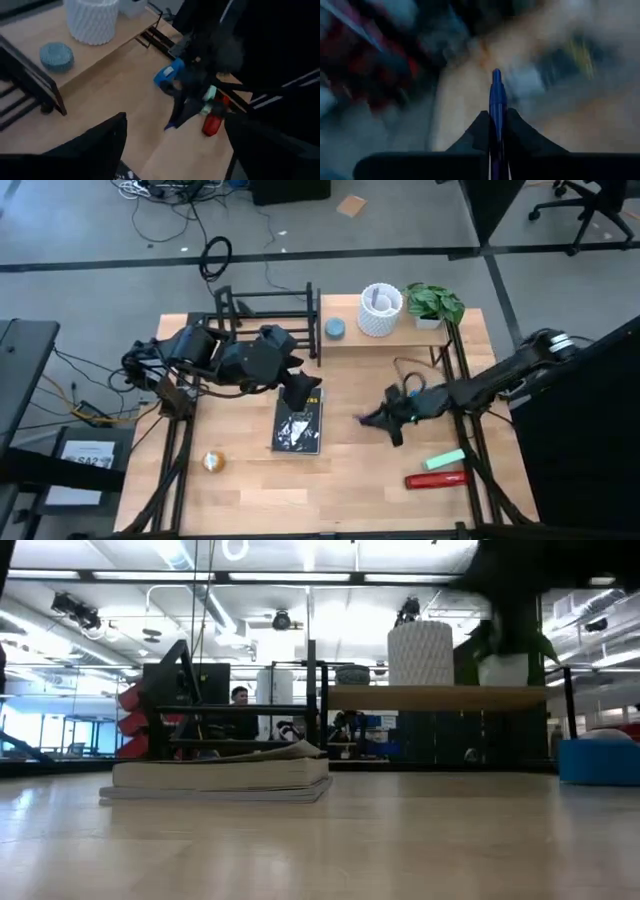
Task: Stock shelves
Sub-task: Put the violet pen into the white pen holder on the shelf
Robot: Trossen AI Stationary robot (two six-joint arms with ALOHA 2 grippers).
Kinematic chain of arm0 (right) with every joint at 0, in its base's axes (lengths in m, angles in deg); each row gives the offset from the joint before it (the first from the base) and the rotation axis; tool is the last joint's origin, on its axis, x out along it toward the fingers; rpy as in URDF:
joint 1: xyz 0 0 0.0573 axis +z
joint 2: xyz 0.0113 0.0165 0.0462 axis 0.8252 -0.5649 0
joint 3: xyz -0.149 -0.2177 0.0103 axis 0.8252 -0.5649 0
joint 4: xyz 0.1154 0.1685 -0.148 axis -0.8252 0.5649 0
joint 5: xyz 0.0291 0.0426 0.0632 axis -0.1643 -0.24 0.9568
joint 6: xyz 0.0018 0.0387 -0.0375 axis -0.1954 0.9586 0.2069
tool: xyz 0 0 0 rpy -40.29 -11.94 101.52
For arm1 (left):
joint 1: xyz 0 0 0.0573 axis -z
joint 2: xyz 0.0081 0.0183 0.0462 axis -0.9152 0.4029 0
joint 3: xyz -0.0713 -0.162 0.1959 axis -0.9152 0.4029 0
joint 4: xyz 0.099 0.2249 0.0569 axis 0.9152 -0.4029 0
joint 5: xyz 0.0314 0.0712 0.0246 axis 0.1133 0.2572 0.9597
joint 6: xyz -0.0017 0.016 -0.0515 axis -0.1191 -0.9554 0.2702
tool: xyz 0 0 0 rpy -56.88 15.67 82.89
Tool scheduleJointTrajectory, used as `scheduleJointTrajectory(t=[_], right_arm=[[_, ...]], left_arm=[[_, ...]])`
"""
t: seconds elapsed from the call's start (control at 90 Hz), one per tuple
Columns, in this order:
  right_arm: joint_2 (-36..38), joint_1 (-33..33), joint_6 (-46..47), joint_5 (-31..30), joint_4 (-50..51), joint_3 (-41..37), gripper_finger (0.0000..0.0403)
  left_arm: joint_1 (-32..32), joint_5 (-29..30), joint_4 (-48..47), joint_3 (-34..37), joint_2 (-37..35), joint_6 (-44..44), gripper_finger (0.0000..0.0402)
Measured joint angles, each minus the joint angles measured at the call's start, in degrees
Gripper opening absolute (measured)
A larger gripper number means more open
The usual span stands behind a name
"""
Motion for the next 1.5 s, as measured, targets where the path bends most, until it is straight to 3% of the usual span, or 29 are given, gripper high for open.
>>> scheduleJointTrajectory(t=[0.133,0.256,0.444,0.622,0.744,0.878,0.978,1.244,1.5], right_arm=[[5.5,-1.1,-9.5,-9.6,4.7,11.4,0.0002],[5.9,-2.3,-19.6,-16.2,4.5,21.9,0.0002],[1.1,-3.9,-32.2,-23.4,3.0,35.5,0.0002],[-7.2,-7.2,-37.2,-24.3,-5.6,42.2,0.0002],[-11.4,-9.2,-36.8,-22.6,-8.7,44.6,0.0003],[-13.2,-10.8,-35.0,-16.6,-9.1,44.9,0.0004],[-13.1,-12.0,-33.8,-10.3,-9.2,44.5,0.0004],[-12.9,-12.7,-32.1,-2.6,-9.8,44.0,0.0005],[-12.9,-12.6,-33.6,0.2,-9.3,44.0,0.0006]], left_arm=[[0.0,0.1,2.3,0.0,0.0,-7.5,0.0312],[0.0,1.1,9.5,0.0,0.0,-17.1,0.0312],[-0.5,5.0,23.6,0.6,1.2,-34.0,0.0312],[-2.8,5.6,39.5,3.4,4.4,-45.2,0.0312],[-4.7,7.1,45.2,3.7,7.0,-44.8,0.0312],[-6.8,12.1,45.3,3.7,8.0,-39.7,0.0312],[-8.0,11.7,44.0,3.6,8.1,-35.2,0.0312],[-9.2,0.8,48.8,3.6,8.6,-33.2,0.0312],[-10.1,-0.9,51.6,3.6,8.6,-33.9,0.0303]])
